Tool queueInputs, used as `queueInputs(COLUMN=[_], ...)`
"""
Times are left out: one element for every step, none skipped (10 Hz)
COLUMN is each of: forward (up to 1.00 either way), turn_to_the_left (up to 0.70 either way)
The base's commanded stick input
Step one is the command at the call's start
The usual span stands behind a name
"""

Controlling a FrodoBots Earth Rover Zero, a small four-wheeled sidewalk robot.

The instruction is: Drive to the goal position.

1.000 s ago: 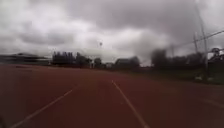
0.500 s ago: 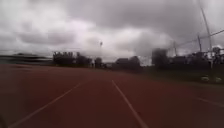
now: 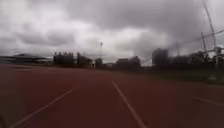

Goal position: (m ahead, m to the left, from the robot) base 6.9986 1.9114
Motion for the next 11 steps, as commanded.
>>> queueInputs(forward=[0.7,0.7,0.7,0.7,0.7,0.7,0.7,0.7,0.7,0.7,0.7], turn_to_the_left=[0.0,0.0,0.0,0.0,0.0,0.0,0.0,0.0,0.0,0.0,0.0])
